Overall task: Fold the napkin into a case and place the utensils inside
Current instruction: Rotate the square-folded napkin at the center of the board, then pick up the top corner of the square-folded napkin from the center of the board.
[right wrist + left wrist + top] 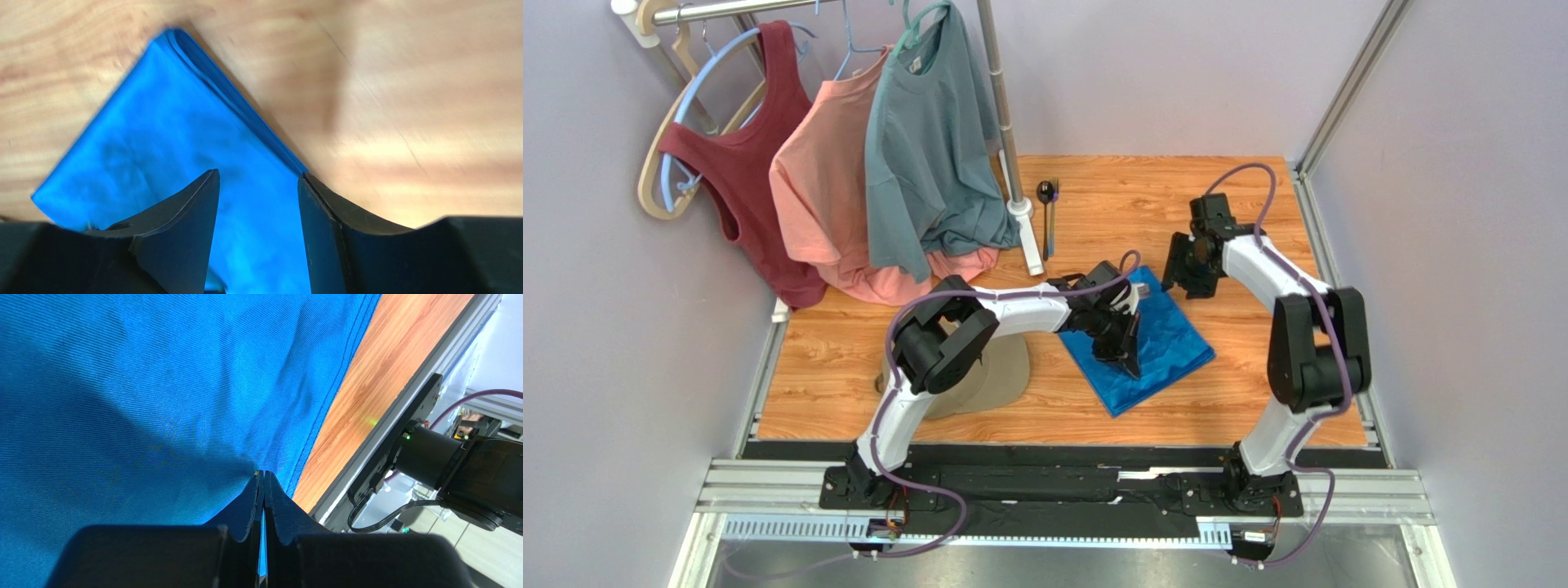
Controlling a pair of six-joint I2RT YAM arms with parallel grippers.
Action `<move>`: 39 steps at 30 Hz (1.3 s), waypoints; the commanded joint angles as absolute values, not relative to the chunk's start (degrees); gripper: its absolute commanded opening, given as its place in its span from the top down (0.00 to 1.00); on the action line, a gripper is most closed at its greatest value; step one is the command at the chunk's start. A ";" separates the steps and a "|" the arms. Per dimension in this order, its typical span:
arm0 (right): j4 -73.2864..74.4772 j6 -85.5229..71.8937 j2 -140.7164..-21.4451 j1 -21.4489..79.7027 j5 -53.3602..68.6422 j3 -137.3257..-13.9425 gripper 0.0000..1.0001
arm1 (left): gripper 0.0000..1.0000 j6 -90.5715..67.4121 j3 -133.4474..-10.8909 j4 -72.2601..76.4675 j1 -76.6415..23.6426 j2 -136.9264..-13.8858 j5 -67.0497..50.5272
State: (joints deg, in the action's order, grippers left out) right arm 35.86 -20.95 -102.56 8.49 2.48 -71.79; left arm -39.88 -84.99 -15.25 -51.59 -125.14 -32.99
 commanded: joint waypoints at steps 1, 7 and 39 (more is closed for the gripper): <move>41.49 -21.36 -91.16 5.20 1.11 -64.02 0.46 | 0.94 -41.57 -86.13 -14.15 -50.36 -120.77 -33.31; 40.87 -20.31 -83.67 0.45 4.74 -55.11 0.63 | 0.94 -40.87 -87.54 -14.94 -50.19 -119.71 -33.22; 39.99 -19.60 -91.05 -2.72 2.90 -53.61 0.64 | 0.94 -39.73 -84.02 -13.98 -47.37 -117.77 -35.42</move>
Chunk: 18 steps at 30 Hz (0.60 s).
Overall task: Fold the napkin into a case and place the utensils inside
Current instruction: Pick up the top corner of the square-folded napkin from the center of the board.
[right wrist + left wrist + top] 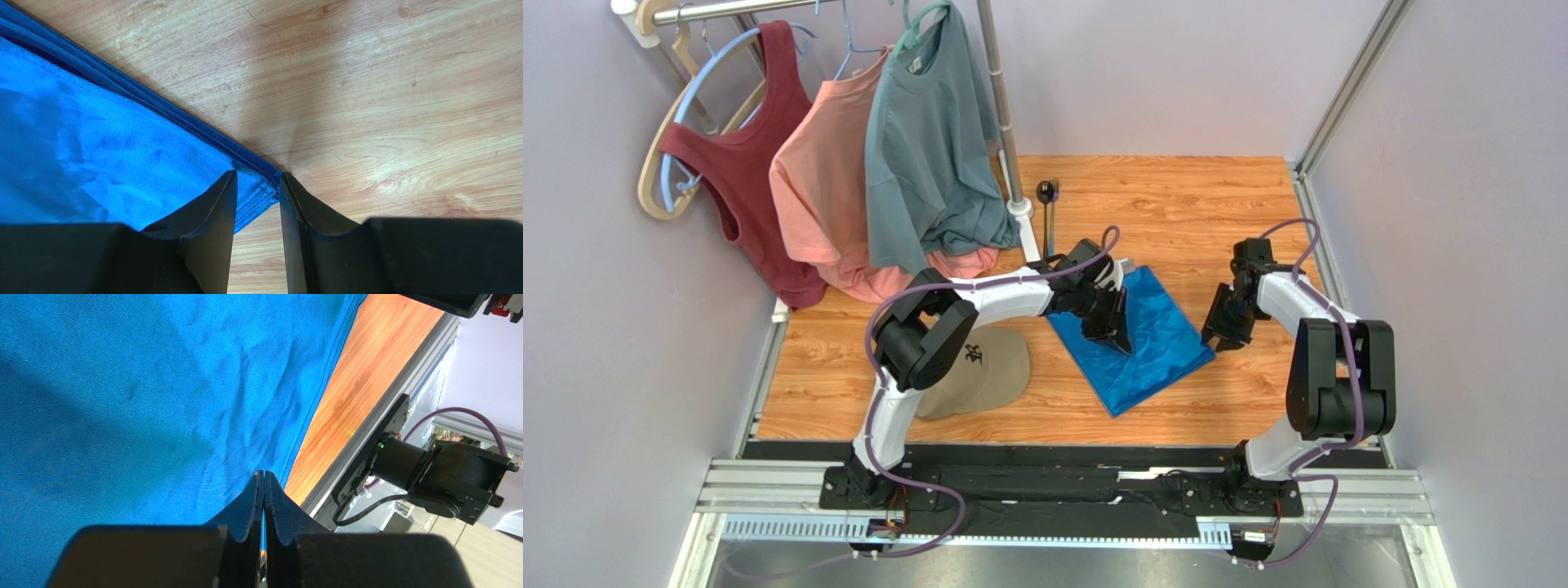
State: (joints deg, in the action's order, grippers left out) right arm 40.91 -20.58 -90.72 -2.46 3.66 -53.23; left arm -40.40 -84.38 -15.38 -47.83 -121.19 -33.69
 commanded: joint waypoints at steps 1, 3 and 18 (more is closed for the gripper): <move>39.99 -19.69 -91.23 -2.72 3.16 -53.61 0.64 | 0.94 -39.99 -83.85 -13.63 -47.29 -117.95 -35.51; 40.08 -19.60 -91.32 -2.72 3.08 -53.61 0.65 | 0.94 -40.25 -83.67 -13.19 -47.29 -118.12 -35.86; 41.22 -19.69 -88.69 -2.81 0.63 -54.05 1.00 | 0.94 -37.53 -85.25 -16.78 -46.32 -118.65 -31.30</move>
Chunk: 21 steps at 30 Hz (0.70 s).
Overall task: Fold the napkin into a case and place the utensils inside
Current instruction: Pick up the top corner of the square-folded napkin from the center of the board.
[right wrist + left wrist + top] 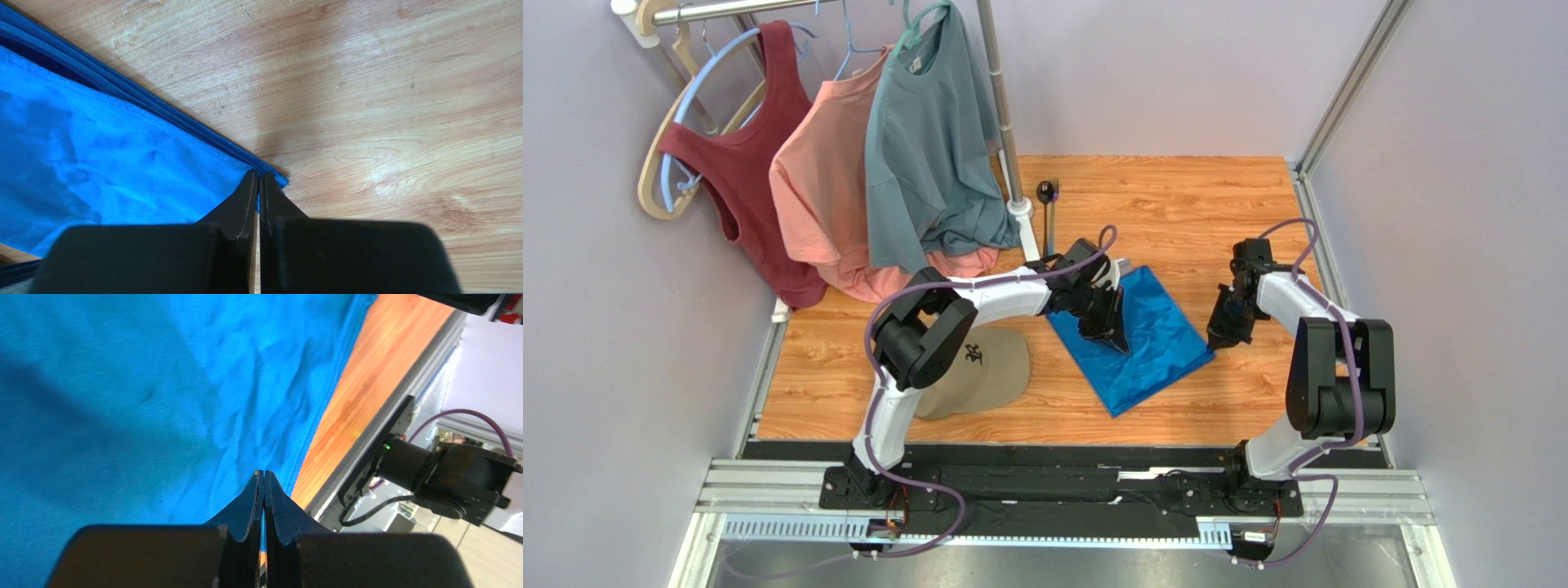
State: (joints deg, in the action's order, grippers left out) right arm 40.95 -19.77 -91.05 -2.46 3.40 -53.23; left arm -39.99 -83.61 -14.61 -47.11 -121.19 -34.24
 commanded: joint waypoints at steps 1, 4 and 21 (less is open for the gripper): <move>41.48 -19.95 -87.99 -2.90 0.18 -54.23 1.00 | 0.94 -37.01 -86.56 -18.09 -46.06 -119.52 -29.37; 42.53 -20.83 -84.73 -3.16 -3.60 -54.05 1.00 | 0.94 -37.18 -89.63 -19.25 -44.91 -122.24 -25.94; 45.53 -19.52 -72.69 -4.04 -1.42 -54.49 1.00 | 0.95 -42.11 -106.54 -20.12 -50.89 -136.07 -30.85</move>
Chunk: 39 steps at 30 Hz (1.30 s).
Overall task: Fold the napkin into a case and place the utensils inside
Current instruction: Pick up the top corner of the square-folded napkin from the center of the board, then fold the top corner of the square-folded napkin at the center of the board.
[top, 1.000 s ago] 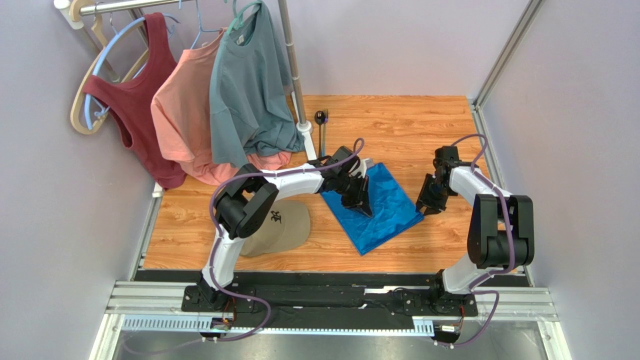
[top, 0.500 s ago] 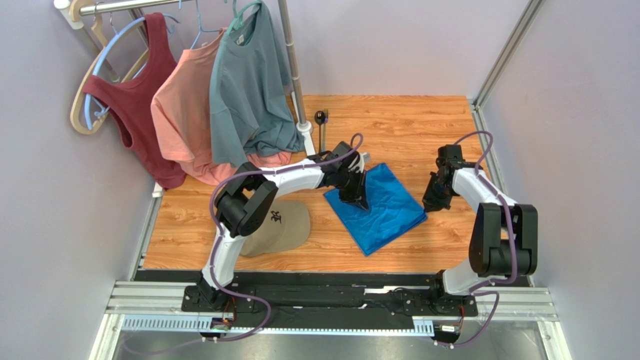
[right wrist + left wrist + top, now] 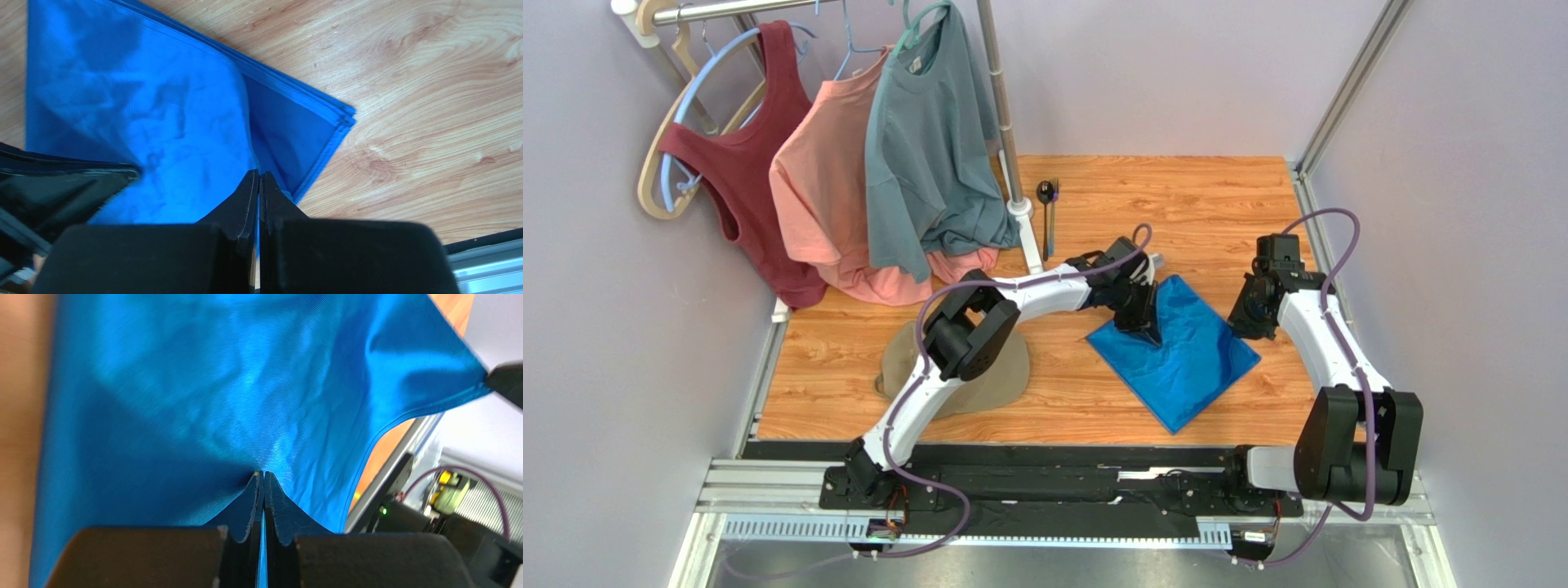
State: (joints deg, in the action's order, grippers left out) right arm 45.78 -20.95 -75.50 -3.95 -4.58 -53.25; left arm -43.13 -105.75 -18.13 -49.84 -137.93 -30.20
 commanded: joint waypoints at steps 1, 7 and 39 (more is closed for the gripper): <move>45.35 -19.16 -72.42 -4.04 -0.80 -55.01 1.00 | 0.95 -41.06 -105.48 -20.47 -50.63 -134.75 -29.37; 44.48 -20.91 -73.30 -0.28 8.87 -56.86 1.00 | 0.89 -35.87 -91.60 -20.92 -46.94 -120.17 -25.94; 25.84 -34.54 -95.54 29.09 16.26 -59.59 1.00 | 0.88 -33.22 -59.59 -16.88 -36.56 -94.04 -25.31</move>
State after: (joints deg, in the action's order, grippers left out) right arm 27.73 -34.72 -95.33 28.14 16.16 -57.91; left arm -33.95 -59.72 -18.81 -36.45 -96.40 -24.53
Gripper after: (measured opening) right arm 0.007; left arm 0.120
